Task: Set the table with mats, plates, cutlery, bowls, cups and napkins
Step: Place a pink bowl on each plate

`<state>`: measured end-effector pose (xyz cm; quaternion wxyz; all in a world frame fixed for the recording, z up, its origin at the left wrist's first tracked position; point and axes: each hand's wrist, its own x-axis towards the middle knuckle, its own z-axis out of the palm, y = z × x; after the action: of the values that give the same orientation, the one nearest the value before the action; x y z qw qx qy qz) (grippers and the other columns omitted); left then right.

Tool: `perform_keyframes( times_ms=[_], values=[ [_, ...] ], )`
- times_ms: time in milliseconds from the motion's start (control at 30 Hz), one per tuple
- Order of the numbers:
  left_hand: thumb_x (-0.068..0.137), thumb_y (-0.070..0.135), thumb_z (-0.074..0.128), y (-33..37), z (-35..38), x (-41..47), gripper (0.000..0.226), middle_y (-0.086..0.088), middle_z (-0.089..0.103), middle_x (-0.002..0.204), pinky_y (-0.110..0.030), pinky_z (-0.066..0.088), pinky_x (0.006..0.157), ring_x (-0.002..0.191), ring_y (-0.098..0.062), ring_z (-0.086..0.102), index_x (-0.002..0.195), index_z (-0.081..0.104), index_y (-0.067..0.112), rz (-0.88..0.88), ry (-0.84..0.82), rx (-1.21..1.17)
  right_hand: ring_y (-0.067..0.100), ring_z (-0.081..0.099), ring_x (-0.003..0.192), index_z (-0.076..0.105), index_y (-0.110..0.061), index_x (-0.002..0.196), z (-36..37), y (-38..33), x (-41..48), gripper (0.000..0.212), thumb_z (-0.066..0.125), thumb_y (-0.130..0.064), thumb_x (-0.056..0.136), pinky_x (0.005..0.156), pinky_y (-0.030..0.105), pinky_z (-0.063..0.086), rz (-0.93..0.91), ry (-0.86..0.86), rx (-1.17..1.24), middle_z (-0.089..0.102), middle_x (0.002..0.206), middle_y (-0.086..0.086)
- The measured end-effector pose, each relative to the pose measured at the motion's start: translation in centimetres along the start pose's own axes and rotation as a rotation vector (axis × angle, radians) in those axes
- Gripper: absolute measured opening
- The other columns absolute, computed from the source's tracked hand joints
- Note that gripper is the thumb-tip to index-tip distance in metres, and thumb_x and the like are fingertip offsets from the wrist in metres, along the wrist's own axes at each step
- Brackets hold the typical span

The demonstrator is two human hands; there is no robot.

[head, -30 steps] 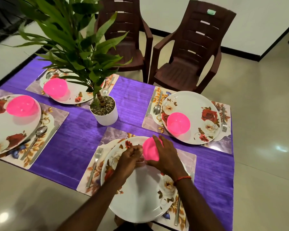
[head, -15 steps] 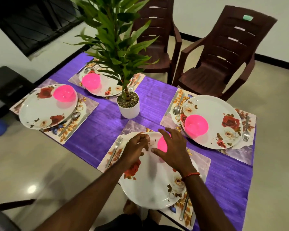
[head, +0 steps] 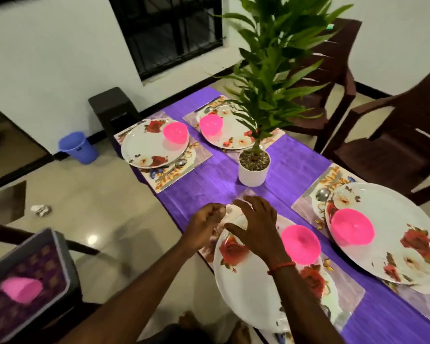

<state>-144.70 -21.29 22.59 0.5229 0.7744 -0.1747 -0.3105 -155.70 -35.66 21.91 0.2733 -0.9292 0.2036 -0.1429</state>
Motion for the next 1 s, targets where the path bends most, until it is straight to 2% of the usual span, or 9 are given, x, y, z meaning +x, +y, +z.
perform_keyframes(
  times_ms=[100, 233, 400, 500, 600, 733, 800, 900, 1000],
  values=[
    [0.096, 0.051, 0.059, -1.0, -2.6, -0.4, 0.026, 0.012, 0.075, 0.102, -0.034, 0.056, 0.084, 0.098, -0.010, 0.070, 0.110, 0.071, 0.033, 0.001, 0.079, -0.018, 0.026, 0.040, 0.134, 0.061, -0.031, 0.130, 1.3, -2.3, 1.2, 0.065, 0.053, -0.067, 0.077, 0.108, 0.045, 0.029, -0.045, -0.049, 0.018, 0.054, 0.138, 0.000],
    [0.102, 0.040, 0.057, -1.9, -5.9, -0.5, 0.019, 0.010, 0.075, 0.102, -0.026, 0.051, 0.076, 0.095, -0.010, 0.069, 0.110, 0.071, 0.030, -0.002, 0.158, -0.043, 0.029, 0.044, 0.132, 0.062, -0.031, 0.129, 3.2, -5.6, 2.6, 0.066, 0.053, -0.067, 0.074, 0.104, 0.048, 0.036, -0.107, -0.130, -0.040, 0.057, 0.134, 0.001],
    [0.094, 0.055, 0.055, -3.0, -11.3, -1.4, 0.029, 0.007, 0.075, 0.102, -0.033, 0.053, 0.072, 0.093, -0.013, 0.070, 0.106, 0.070, 0.034, -0.026, 0.252, -0.109, 0.030, 0.054, 0.121, 0.066, -0.028, 0.122, 6.2, -11.1, 4.3, 0.062, 0.054, -0.064, 0.074, 0.093, 0.048, 0.044, -0.231, -0.178, -0.090, 0.063, 0.124, 0.003],
    [0.091, 0.061, 0.050, -4.1, -15.1, -2.9, 0.036, 0.001, 0.074, 0.103, -0.034, 0.053, 0.070, 0.094, -0.020, 0.069, 0.105, 0.070, 0.034, -0.037, 0.312, -0.135, 0.028, 0.047, 0.127, 0.062, -0.031, 0.127, 8.2, -15.1, 5.3, 0.064, 0.053, -0.066, 0.074, 0.096, 0.046, 0.039, -0.286, -0.262, -0.093, 0.059, 0.129, 0.002],
    [0.101, 0.056, 0.049, -5.9, -19.2, -4.6, 0.031, 0.008, 0.073, 0.102, -0.041, 0.056, 0.081, 0.100, -0.018, 0.067, 0.109, 0.068, 0.033, -0.071, 0.378, -0.172, 0.023, 0.037, 0.134, 0.056, -0.035, 0.133, 10.8, -18.8, 6.0, 0.061, 0.064, -0.061, 0.079, 0.104, 0.042, 0.032, -0.377, -0.324, -0.100, 0.053, 0.136, -0.002],
    [0.101, 0.058, 0.045, -7.3, -24.5, -6.6, 0.042, 0.006, 0.072, 0.113, -0.041, 0.054, 0.087, 0.107, -0.017, 0.066, 0.121, 0.066, 0.028, -0.084, 0.500, -0.243, 0.024, 0.040, 0.134, 0.057, -0.033, 0.133, 14.1, -24.0, 6.6, 0.067, 0.048, -0.070, 0.077, 0.103, 0.043, 0.034, -0.485, -0.385, -0.110, 0.054, 0.135, -0.003],
    [0.103, 0.053, 0.044, -7.7, -26.8, -7.5, 0.040, 0.005, 0.072, 0.115, -0.039, 0.053, 0.087, 0.108, -0.017, 0.065, 0.124, 0.065, 0.026, -0.077, 0.540, -0.266, 0.025, 0.037, 0.135, 0.058, -0.031, 0.133, 15.5, -26.3, 6.9, 0.067, 0.049, -0.069, 0.078, 0.105, 0.045, 0.033, -0.545, -0.404, -0.104, 0.054, 0.136, 0.000],
    [0.095, 0.066, 0.048, -8.6, -30.0, -9.4, 0.053, 0.005, 0.073, 0.115, -0.038, 0.053, 0.086, 0.108, -0.015, 0.065, 0.125, 0.064, 0.026, -0.070, 0.620, -0.334, 0.021, 0.027, 0.141, 0.051, -0.033, 0.140, 17.8, -30.0, 7.4, 0.063, 0.062, -0.061, 0.085, 0.110, 0.039, 0.020, -0.652, -0.478, -0.127, 0.047, 0.145, -0.002],
    [0.087, 0.068, 0.046, -10.3, -32.5, -10.8, 0.056, 0.010, 0.074, 0.111, -0.041, 0.054, 0.089, 0.106, -0.013, 0.066, 0.121, 0.065, 0.029, -0.087, 0.707, -0.386, 0.017, 0.020, 0.143, 0.047, -0.037, 0.143, 19.9, -33.3, 8.1, 0.062, 0.061, -0.061, 0.087, 0.110, 0.034, 0.014, -0.741, -0.537, -0.129, 0.042, 0.149, -0.004]
  ],
)
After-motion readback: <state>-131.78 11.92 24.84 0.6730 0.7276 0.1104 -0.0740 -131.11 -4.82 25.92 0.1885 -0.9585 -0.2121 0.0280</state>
